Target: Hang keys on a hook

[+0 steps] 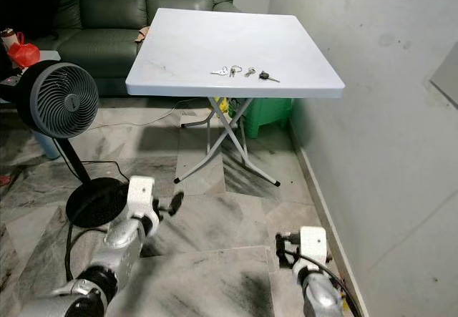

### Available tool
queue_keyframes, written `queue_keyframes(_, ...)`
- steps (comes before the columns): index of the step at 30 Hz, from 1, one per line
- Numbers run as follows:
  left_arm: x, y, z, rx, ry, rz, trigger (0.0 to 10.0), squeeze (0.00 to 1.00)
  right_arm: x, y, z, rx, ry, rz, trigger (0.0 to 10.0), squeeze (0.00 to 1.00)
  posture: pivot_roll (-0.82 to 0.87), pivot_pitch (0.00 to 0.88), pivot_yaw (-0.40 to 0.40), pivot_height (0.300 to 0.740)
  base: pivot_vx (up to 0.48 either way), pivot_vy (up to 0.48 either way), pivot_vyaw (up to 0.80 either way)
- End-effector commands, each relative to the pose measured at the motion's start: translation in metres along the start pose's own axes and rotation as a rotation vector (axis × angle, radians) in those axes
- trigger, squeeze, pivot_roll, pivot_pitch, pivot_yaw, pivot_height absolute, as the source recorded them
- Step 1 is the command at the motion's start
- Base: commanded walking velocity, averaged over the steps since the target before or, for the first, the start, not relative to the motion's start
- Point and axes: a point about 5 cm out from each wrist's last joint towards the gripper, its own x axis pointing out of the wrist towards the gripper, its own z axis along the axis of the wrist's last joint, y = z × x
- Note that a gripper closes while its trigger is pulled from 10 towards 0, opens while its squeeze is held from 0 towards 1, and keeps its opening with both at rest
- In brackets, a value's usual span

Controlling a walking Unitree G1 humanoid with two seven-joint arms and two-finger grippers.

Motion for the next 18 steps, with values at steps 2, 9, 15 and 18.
queue_keyframes(2,0.002,0.004,0.013,0.035,-0.070,-0.012,10.0,0.00,0.004,-0.001,0.015,-0.005,-0.085,0.003,10.0,0.00,-0.11,0.000,-0.029,0.740,0.000,0.000,0.00)
queue_keyframes(9,-0.004,0.012,0.037,0.017,-0.237,-0.041,10.0,0.00,-0.001,0.012,0.050,-0.025,-0.301,0.072,10.0,0.00,-0.13,0.000,-0.022,0.740,0.000,0.000,0.00)
queue_keyframes(15,-0.012,0.015,0.057,-0.028,-0.312,-0.076,10.0,0.00,-0.015,0.032,0.080,0.014,-0.434,0.148,10.0,0.00,-0.13,0.000,-0.019,0.740,0.000,0.000,0.00)
queue_keyframes(18,-0.014,0.016,0.066,-0.057,-0.338,-0.084,10.0,0.00,-0.022,0.037,0.093,0.015,-0.477,0.164,10.0,0.00,-0.13,0.005,-0.019,0.740,0.000,0.000,0.00)
